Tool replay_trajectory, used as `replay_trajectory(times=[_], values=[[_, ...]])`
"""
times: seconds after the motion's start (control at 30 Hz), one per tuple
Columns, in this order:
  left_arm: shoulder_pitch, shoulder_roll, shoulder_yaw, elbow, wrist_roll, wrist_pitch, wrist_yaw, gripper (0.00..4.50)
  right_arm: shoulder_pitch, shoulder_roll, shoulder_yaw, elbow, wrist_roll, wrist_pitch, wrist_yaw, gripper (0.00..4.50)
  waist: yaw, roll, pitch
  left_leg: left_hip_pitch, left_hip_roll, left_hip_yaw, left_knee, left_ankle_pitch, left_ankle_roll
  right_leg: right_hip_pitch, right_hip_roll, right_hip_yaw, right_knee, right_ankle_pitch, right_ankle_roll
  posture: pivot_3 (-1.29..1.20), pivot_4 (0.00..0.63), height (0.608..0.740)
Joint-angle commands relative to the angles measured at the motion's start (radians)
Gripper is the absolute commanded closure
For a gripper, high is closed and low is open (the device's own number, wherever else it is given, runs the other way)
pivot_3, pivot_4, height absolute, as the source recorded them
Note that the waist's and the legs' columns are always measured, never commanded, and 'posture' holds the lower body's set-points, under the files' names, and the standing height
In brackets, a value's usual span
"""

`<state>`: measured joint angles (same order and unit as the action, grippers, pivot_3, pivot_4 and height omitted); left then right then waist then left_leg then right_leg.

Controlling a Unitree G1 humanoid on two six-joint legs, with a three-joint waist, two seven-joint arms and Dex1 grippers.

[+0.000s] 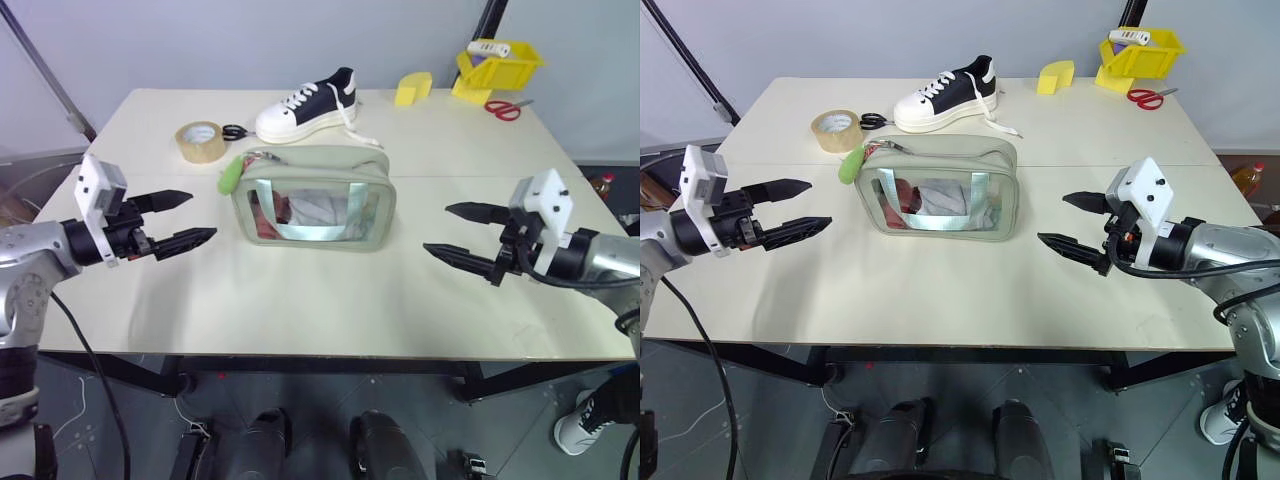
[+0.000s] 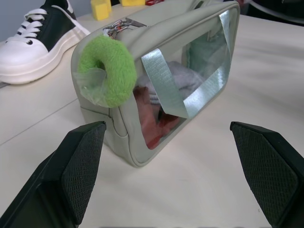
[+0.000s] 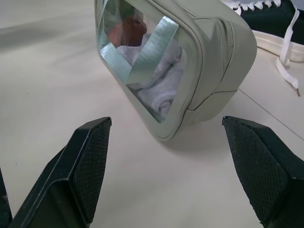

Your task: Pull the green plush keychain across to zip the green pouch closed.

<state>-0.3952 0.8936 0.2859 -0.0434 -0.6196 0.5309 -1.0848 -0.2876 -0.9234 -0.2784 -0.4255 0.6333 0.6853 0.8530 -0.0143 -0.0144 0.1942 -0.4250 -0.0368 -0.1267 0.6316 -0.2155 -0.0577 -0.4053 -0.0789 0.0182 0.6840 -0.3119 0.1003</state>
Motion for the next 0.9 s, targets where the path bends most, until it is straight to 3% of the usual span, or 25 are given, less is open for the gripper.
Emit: replay_trajectory(times=[0.03, 0.9], values=[[-0.010, 0.009, 0.022, -0.007, -0.010, 0.009, 0.008, 0.04, -0.014, 0.001, -0.010, -0.003, 0.002, -0.021, 0.003, 0.62, 0.000, 0.000, 0.000, 0.000, 0.000, 0.000, 0.000, 0.000, 0.000, 0.000, 0.000, 0.000, 0.000, 0.000, 0.000, 0.00, 0.150, 0.695], [0.070, 0.032, 0.043, 0.027, 0.019, -0.033, -0.028, 0.04, -0.053, -0.007, 0.004, -0.005, 0.016, -0.012, 0.015, 0.62, 0.000, 0.000, 0.000, 0.000, 0.000, 0.000, 0.000, 0.000, 0.000, 0.000, 0.000, 0.000, 0.000, 0.000, 0.000, 0.00, 0.150, 0.695]])
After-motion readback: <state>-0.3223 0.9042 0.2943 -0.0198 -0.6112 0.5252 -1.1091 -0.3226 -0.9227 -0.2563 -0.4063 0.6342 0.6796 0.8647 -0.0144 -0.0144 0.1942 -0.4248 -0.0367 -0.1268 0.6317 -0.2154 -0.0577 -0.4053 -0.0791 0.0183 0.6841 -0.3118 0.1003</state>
